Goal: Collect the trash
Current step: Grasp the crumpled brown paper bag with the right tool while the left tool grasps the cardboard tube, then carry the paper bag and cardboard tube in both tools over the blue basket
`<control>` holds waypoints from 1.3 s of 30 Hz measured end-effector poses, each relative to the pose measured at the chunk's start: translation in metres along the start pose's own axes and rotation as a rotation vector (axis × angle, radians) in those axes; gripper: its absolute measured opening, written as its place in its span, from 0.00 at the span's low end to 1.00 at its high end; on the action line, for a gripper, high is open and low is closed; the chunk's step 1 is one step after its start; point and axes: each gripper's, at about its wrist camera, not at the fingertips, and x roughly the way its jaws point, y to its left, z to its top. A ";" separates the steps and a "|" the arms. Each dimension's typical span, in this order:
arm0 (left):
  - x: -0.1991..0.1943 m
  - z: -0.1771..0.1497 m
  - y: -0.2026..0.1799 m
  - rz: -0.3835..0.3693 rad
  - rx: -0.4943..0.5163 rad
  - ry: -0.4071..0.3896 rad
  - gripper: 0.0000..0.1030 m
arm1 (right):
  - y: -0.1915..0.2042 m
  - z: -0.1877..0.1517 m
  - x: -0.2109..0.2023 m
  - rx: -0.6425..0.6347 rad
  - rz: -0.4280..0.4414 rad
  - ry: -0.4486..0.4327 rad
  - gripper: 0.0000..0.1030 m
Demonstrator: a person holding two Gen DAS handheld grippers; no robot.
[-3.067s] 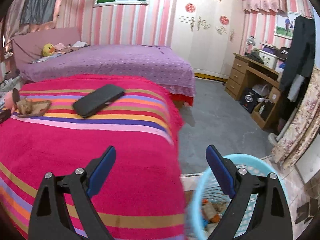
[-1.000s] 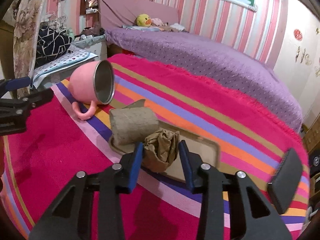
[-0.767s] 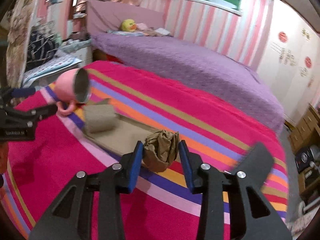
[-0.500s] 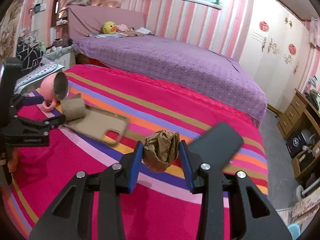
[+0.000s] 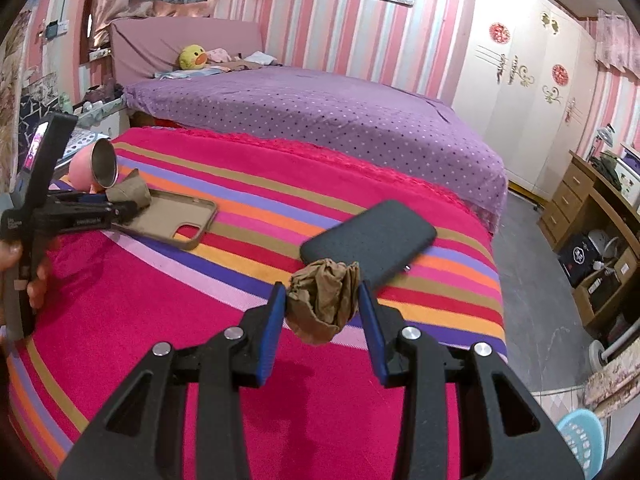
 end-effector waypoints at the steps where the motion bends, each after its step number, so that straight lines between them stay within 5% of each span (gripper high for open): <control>1: -0.001 0.001 0.001 0.000 -0.001 -0.004 0.45 | -0.002 -0.003 -0.003 0.007 -0.004 -0.001 0.36; 18: -0.099 -0.047 -0.073 0.032 0.160 -0.151 0.44 | -0.056 -0.059 -0.084 0.117 -0.078 -0.048 0.36; 28: -0.105 -0.092 -0.058 0.016 0.037 -0.079 0.44 | -0.084 -0.096 -0.116 0.131 -0.110 -0.065 0.36; 39: -0.136 -0.120 -0.096 0.052 0.048 -0.148 0.44 | -0.129 -0.118 -0.135 0.174 -0.124 -0.092 0.36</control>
